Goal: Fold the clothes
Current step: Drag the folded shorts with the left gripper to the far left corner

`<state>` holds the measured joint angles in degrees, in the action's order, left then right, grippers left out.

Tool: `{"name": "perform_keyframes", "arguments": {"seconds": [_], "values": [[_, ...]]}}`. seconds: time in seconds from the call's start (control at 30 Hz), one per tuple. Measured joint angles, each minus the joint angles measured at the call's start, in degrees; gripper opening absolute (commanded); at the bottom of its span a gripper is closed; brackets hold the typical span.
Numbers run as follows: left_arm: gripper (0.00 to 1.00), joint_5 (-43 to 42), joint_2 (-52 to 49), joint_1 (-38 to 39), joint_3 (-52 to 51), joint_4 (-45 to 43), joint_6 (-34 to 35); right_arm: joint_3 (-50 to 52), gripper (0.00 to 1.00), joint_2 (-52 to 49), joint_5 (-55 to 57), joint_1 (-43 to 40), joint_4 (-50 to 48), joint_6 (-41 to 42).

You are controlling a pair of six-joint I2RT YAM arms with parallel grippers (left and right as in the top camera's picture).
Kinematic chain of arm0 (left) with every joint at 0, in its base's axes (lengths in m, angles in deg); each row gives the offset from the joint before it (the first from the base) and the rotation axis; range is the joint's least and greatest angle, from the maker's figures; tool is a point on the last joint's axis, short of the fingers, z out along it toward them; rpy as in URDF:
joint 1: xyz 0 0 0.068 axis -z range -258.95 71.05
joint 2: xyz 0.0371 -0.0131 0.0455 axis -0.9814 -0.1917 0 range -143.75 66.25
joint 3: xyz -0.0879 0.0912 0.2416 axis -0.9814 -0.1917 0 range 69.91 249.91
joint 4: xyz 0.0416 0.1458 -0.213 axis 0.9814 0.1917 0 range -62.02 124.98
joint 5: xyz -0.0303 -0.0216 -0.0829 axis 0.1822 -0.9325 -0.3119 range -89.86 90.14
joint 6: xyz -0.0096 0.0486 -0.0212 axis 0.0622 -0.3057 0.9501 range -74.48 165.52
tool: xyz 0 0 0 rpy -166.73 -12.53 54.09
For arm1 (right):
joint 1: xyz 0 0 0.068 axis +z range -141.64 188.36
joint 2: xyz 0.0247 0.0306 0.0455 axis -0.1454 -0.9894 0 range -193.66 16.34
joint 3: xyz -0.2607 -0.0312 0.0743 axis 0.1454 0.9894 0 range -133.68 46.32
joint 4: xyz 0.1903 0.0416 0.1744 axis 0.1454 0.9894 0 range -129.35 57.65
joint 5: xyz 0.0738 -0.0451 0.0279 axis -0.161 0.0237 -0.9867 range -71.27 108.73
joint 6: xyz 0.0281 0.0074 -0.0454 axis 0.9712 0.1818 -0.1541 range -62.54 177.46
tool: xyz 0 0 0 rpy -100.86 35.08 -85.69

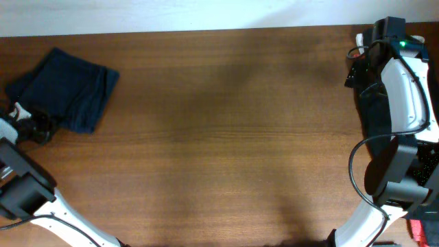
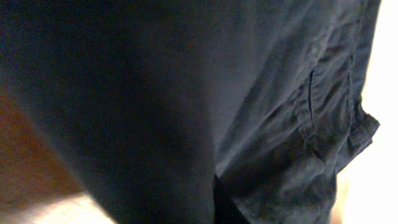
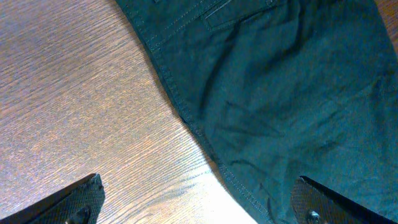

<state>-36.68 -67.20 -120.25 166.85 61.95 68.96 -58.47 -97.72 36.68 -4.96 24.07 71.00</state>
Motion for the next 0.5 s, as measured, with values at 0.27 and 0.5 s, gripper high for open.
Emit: {"name": "perform_keyframes", "arguments": {"seconds": [0.27,0.5], "values": [[0.04,4.76,-2.36,13.84,-0.72,-16.98,10.82,0.0,0.99,0.0,0.0,0.0,0.0,-0.04],[0.01,7.56,-3.02,15.08,-0.68,-20.7,16.17,0.0,0.99,0.0,0.0,0.0,0.02,0.0]]}}
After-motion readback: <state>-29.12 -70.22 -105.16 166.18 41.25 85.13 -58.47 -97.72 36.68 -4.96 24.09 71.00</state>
